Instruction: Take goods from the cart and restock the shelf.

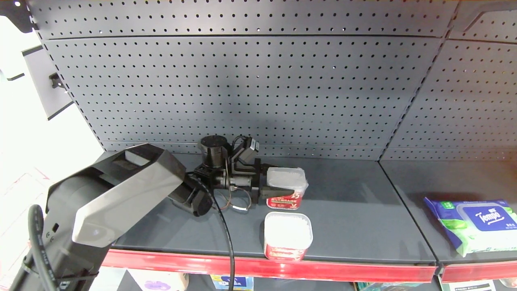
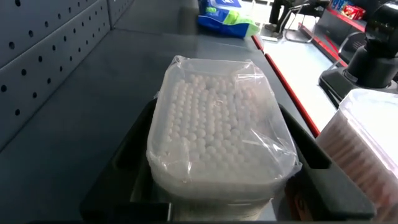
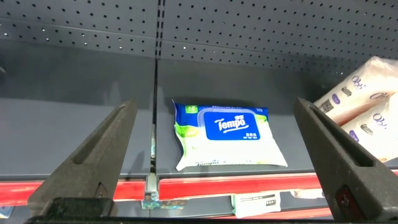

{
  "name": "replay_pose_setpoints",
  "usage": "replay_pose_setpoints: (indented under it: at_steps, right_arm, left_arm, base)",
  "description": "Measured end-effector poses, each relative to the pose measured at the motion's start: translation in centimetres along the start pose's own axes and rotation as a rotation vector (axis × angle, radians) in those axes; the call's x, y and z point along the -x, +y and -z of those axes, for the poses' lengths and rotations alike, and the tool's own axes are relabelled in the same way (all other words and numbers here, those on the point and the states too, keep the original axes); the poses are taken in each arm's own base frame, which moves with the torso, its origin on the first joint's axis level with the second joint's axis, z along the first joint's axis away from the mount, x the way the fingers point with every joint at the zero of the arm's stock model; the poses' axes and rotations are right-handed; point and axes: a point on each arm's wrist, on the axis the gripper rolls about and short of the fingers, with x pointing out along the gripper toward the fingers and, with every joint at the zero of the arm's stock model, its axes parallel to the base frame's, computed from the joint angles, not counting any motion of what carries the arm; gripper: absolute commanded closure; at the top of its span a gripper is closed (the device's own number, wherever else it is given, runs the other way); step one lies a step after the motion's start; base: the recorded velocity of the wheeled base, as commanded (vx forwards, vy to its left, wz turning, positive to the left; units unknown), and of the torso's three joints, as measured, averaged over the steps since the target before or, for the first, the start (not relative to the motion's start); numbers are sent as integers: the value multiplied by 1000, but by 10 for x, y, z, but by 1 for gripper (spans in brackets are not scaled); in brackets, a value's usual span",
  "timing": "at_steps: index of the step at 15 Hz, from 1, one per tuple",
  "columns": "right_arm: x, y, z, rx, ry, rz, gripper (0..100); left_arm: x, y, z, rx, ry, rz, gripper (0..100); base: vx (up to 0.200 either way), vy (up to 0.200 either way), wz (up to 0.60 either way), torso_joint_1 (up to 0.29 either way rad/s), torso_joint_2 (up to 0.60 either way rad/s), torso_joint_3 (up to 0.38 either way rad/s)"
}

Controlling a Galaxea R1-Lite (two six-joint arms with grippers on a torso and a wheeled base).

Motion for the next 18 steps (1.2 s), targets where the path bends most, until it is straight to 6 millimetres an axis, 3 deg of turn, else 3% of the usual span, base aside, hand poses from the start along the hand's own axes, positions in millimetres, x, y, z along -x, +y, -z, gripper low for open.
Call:
replay_pose_setpoints:
  at_steps: [2, 3, 11, 18]
  right_arm:
    - [0, 0, 0, 0, 1, 0, 0]
    - [-1, 0, 0, 0, 1, 0, 0]
    - [-1, 1, 2, 2, 9, -2, 0]
    - [-1, 1, 3, 3, 10, -4, 0]
  left_arm:
    - [1, 0, 1, -6, -3, -1, 100]
    - [1, 1, 1, -16, -6, -2, 0]
    - [4, 0, -1, -22, -11, -6, 0]
    - [40, -14, -33, 22, -14, -61, 0]
  base:
    - [0, 0, 0, 0, 0, 0]
    - [0, 0, 0, 0, 0, 0]
    - [0, 0, 0, 0, 0, 0]
    - [0, 0, 0, 0, 0, 0]
